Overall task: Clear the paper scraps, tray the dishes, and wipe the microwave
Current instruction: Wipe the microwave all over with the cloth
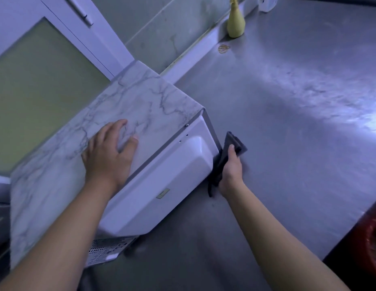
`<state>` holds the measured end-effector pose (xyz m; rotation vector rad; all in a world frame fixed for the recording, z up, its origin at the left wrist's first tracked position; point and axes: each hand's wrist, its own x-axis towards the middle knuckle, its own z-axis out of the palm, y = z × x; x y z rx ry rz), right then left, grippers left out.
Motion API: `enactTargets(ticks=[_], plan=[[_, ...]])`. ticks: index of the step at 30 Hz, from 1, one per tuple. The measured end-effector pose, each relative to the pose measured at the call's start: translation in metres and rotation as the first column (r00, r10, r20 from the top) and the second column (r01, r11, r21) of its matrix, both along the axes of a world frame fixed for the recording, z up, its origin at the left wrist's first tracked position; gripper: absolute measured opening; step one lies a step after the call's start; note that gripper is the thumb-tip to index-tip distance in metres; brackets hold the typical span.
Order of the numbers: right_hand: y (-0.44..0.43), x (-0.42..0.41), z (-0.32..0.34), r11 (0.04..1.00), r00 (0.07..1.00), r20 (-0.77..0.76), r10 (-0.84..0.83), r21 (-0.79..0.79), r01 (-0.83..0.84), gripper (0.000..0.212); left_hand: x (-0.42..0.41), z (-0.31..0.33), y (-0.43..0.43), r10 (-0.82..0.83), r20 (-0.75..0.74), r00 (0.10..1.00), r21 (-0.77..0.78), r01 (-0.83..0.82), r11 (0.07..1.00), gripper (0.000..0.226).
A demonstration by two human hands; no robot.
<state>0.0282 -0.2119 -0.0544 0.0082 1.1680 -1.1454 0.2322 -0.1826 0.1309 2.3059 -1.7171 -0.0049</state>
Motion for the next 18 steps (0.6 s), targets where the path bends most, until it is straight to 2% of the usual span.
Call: enactTargets(ticks=[2,3,5,6,8,10,14,18], plan=[[-0.006,-0.016,0.007,0.999,0.999,0.04,-0.007,0.034,0.005,0.049,0.0,0.0,0.0,0.012,-0.006,1.0,0.001,-0.012,1.0,0.063],[-0.004,-0.021,0.013,1.0,1.0,-0.001,-0.013,-0.003,0.013,0.05,0.0,-0.001,0.0,0.018,-0.01,1.0,0.002,-0.018,1.0,0.062],[0.014,-0.025,0.036,0.981,0.985,-0.165,-0.054,-0.191,0.021,0.057,0.001,-0.001,0.0,0.021,-0.013,1.0,-0.001,-0.021,1.0,0.062],[0.026,-0.023,0.051,0.943,0.963,-0.243,-0.114,-0.331,0.028,0.059,0.001,-0.002,-0.001,0.02,-0.012,1.0,-0.005,-0.02,1.0,0.063],[0.042,-0.011,0.077,0.802,0.911,-0.351,-0.219,-0.596,-0.037,0.05,0.003,-0.002,-0.001,0.019,-0.005,1.0,-0.009,-0.019,1.0,0.062],[0.048,0.01,0.097,0.673,0.858,-0.457,-0.236,-0.713,-0.195,0.045,0.003,-0.003,-0.002,0.018,0.001,1.0,-0.007,-0.018,1.0,0.061],[0.065,0.038,0.102,0.659,0.661,-0.691,-0.294,-0.647,-0.383,0.056,0.004,-0.004,-0.002,0.016,-0.001,1.0,-0.009,-0.016,1.0,0.06],[0.094,0.038,0.081,0.546,0.418,-0.847,-0.329,-0.532,-0.647,0.053,0.004,-0.004,-0.003,0.009,0.001,1.0,-0.02,-0.009,1.0,0.061]])
